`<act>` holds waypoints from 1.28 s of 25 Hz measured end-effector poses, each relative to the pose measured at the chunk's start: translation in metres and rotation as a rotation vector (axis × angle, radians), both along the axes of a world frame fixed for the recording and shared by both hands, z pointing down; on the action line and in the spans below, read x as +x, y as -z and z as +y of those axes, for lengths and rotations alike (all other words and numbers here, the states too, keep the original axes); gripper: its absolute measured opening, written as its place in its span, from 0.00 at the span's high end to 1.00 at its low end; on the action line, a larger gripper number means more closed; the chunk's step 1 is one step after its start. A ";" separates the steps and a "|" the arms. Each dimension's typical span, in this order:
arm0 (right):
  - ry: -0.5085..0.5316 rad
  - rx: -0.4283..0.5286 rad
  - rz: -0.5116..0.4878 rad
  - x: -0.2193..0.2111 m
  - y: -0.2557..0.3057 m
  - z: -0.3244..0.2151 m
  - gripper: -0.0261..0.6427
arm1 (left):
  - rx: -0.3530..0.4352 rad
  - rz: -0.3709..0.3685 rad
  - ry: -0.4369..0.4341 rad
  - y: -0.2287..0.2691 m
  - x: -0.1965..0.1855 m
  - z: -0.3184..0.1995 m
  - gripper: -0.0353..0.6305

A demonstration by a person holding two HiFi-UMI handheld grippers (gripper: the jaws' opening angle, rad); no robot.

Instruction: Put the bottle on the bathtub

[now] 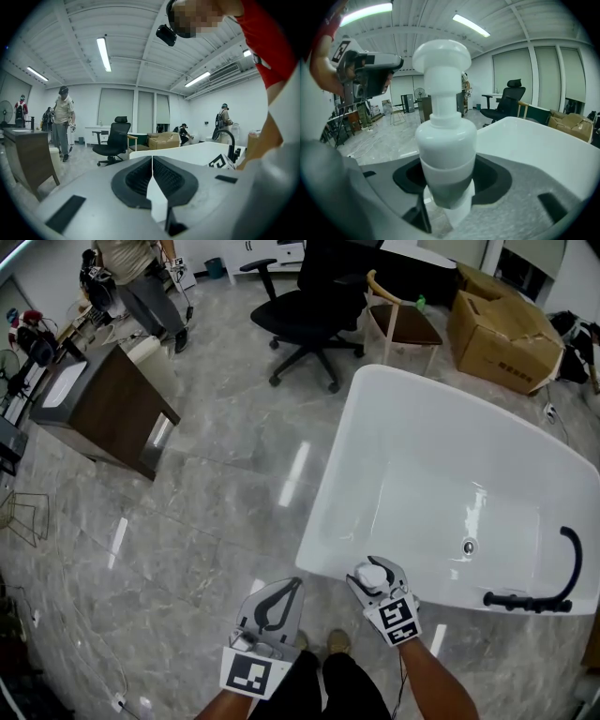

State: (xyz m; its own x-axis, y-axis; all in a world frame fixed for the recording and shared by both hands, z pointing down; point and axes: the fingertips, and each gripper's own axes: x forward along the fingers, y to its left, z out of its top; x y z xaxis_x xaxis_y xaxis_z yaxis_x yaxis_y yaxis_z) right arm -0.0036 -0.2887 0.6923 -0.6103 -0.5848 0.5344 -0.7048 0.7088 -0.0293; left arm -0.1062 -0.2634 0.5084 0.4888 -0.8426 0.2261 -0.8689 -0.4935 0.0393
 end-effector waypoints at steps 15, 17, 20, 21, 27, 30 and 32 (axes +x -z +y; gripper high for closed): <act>-0.010 -0.009 -0.001 0.001 -0.032 -0.005 0.59 | -0.051 -0.013 -0.014 -0.017 0.001 -0.008 0.93; -0.011 -0.003 -0.005 0.001 -0.032 -0.006 0.59 | -0.051 -0.014 -0.015 -0.017 0.000 -0.008 0.93; -0.019 0.002 -0.027 0.001 -0.031 -0.007 0.56 | -0.050 -0.016 -0.020 -0.018 0.002 -0.008 0.93; -0.019 0.006 -0.033 0.000 -0.029 -0.007 0.53 | -0.050 -0.016 -0.022 -0.018 0.003 -0.008 0.93; -0.028 0.056 -0.034 0.007 0.012 -0.002 0.48 | -0.029 -0.002 -0.038 -0.004 0.008 -0.006 0.93; -0.074 0.101 -0.070 0.017 0.049 0.008 0.48 | -0.003 0.025 -0.045 0.013 0.013 -0.001 0.93; -0.089 0.132 -0.095 0.020 0.084 0.018 0.49 | 0.020 0.040 -0.050 0.029 0.015 0.002 0.93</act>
State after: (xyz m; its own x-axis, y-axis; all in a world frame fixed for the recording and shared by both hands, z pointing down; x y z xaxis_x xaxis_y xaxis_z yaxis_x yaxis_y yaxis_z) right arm 0.0168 -0.2704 0.6084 -0.5970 -0.7000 0.3918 -0.7636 0.6456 -0.0102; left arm -0.0913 -0.2612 0.4799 0.5389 -0.8209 0.1888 -0.8409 -0.5374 0.0634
